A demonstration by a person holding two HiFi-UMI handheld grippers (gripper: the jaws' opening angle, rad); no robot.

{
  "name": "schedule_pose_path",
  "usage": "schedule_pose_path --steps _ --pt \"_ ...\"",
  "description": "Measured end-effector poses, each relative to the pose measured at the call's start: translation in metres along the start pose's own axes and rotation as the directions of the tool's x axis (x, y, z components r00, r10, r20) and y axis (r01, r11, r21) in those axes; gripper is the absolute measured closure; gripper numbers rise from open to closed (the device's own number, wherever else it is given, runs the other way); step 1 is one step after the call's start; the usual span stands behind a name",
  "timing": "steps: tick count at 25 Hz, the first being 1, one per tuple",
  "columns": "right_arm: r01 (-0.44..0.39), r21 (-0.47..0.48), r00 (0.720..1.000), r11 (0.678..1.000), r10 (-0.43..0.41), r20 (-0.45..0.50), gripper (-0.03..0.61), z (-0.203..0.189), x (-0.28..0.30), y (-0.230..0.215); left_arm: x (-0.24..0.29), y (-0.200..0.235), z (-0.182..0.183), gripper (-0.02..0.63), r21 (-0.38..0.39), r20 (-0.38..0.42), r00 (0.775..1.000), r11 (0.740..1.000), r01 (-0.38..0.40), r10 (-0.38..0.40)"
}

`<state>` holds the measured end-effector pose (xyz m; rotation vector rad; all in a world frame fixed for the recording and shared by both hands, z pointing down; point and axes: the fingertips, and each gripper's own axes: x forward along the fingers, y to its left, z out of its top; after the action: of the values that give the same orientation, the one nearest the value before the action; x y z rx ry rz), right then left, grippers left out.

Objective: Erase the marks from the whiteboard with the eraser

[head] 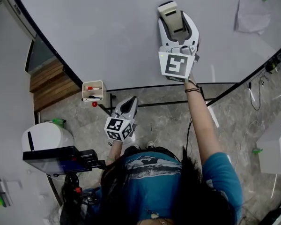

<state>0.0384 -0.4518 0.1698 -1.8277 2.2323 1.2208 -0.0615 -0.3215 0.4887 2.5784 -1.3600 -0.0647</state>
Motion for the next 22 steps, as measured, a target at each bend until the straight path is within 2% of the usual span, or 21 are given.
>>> schedule_pose_path --steps 4,7,10,17,22 --pt "-0.145 -0.115 0.989 0.983 0.145 -0.004 0.314 -0.009 -0.013 0.092 -0.002 0.006 -0.002 0.611 -0.002 -0.005 1.0 1.0 -0.013 0.013" --pt "-0.281 -0.267 0.958 0.922 0.287 -0.018 0.314 -0.026 -0.028 0.169 -0.004 0.011 -0.003 0.611 -0.006 -0.007 1.0 1.0 -0.027 0.027" --pt "-0.36 -0.344 0.928 0.867 0.37 -0.04 0.314 -0.041 -0.04 0.219 -0.008 0.019 -0.002 0.611 -0.007 -0.001 0.999 0.999 -0.046 0.046" --pt "-0.393 -0.378 0.914 0.838 0.402 -0.056 0.314 -0.048 -0.041 0.216 -0.011 0.034 -0.001 0.611 -0.022 0.009 0.996 0.996 -0.092 0.092" --pt "-0.328 -0.321 0.941 0.888 0.336 -0.033 0.314 -0.027 -0.029 0.171 -0.007 0.027 0.001 0.611 -0.026 0.016 0.997 0.997 -0.071 0.071"
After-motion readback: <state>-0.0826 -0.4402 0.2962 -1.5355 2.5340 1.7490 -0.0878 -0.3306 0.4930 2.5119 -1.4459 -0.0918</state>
